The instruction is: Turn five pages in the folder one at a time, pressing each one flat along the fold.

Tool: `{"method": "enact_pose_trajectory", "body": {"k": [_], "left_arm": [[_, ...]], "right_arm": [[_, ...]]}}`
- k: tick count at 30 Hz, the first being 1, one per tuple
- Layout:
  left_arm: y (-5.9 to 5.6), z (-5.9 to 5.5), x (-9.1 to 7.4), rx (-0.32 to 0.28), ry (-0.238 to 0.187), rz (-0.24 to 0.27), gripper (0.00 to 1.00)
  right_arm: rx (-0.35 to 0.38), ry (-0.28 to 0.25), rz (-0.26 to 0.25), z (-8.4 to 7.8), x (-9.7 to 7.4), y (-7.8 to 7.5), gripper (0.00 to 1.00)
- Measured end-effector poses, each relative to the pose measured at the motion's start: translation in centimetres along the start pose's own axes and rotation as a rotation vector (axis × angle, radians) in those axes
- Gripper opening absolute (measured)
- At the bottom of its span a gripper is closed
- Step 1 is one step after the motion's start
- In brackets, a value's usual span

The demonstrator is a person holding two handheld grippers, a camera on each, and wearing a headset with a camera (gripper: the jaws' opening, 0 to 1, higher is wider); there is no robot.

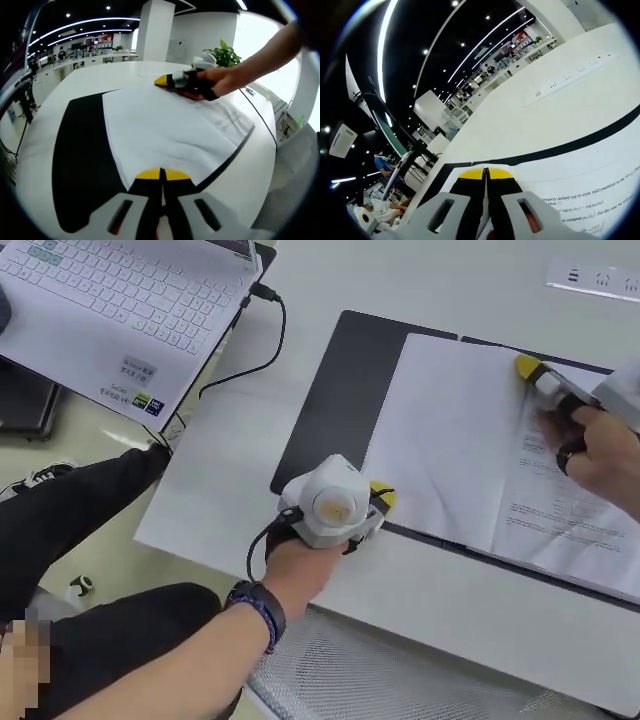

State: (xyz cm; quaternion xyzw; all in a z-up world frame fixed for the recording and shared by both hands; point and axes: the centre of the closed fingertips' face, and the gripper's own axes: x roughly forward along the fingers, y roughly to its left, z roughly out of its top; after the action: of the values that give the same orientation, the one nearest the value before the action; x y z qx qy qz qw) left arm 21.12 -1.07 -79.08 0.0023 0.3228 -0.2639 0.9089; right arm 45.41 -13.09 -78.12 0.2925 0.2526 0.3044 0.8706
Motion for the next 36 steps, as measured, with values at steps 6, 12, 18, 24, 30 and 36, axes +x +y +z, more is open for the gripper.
{"method": "enact_pose_trajectory", "body": {"k": [6, 12, 18, 24, 30, 36], "left_arm": [[0.0, 0.0, 0.0, -0.006, 0.001, -0.002, 0.00], [0.0, -0.1, 0.1, -0.007, 0.002, -0.006, 0.00], [0.0, 0.1, 0.0, -0.019, -0.002, -0.009, 0.00], [0.0, 0.0, 0.1, -0.012, 0.001, -0.012, 0.00], [-0.1, 0.1, 0.0, -0.017, 0.001, -0.013, 0.00], [-0.1, 0.1, 0.1, -0.021, 0.002, -0.015, 0.00]], "right_arm": [[0.013, -0.006, 0.004, 0.0, -0.3, 0.4, 0.00], [0.009, 0.004, 0.017, -0.4, -0.8, 1.2, 0.00], [0.001, 0.022, 0.039, -1.0, -1.5, 1.6, 0.00], [-0.014, 0.042, 0.060, -1.9, -2.2, 2.5, 0.00], [-0.023, 0.064, 0.087, -2.9, -3.0, 3.1, 0.00], [-0.020, 0.064, 0.098, -4.1, -4.6, 4.7, 0.00]]}}
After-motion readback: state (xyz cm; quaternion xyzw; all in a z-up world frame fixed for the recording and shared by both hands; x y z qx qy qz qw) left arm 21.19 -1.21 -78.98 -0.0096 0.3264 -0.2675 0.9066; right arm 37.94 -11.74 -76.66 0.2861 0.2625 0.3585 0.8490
